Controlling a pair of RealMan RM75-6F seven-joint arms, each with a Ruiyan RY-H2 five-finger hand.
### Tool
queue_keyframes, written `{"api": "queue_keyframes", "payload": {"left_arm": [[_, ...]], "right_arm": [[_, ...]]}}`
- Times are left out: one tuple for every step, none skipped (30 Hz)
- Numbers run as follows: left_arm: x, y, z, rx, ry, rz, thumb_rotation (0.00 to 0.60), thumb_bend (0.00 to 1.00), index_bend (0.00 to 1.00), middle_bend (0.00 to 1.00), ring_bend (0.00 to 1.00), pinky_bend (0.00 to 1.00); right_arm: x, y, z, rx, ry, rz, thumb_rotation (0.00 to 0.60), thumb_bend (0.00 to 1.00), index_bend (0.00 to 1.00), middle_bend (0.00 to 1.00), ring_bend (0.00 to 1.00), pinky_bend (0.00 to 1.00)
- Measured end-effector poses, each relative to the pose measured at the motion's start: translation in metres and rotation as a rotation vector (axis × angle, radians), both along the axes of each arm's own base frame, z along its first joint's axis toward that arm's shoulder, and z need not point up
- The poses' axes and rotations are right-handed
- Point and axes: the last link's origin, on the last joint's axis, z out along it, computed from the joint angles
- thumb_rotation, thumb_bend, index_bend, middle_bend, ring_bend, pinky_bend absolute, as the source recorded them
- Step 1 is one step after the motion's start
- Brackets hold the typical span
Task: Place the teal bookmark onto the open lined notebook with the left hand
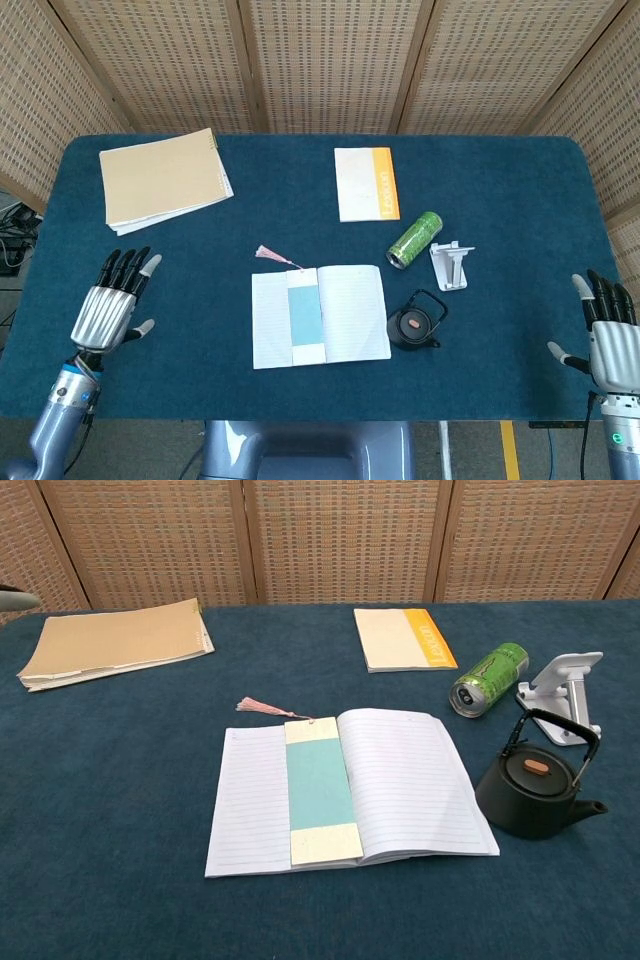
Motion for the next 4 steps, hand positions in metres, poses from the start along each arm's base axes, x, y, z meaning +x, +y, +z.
{"api": "queue_keyframes", "payload": {"left_arm": [[-0.004, -0.006, 0.002, 0.003, -0.008, 0.015, 0.600, 0.13, 0.00, 0.00, 0.00, 0.00], [-0.008, -0.013, 0.005, 0.006, -0.017, 0.033, 0.600, 0.13, 0.00, 0.00, 0.00, 0.00], [-0.011, -0.018, 0.007, 0.008, -0.021, 0.041, 0.600, 0.13, 0.00, 0.00, 0.00, 0.00], [-0.013, -0.022, 0.008, 0.011, -0.022, 0.044, 0.600, 0.13, 0.00, 0.00, 0.00, 0.00]], "right_arm": [[0.002, 0.001, 0.000, -0.002, 0.000, 0.009, 0.600, 0.11, 0.00, 0.00, 0.00, 0.00], [0.004, 0.001, 0.001, -0.004, 0.000, 0.016, 0.600, 0.11, 0.00, 0.00, 0.00, 0.00], [0.006, 0.002, 0.001, -0.006, 0.000, 0.023, 0.600, 0.11, 0.00, 0.00, 0.00, 0.00], [0.008, 0.003, 0.002, -0.007, -0.001, 0.034, 0.600, 0.11, 0.00, 0.00, 0.00, 0.00]]}}
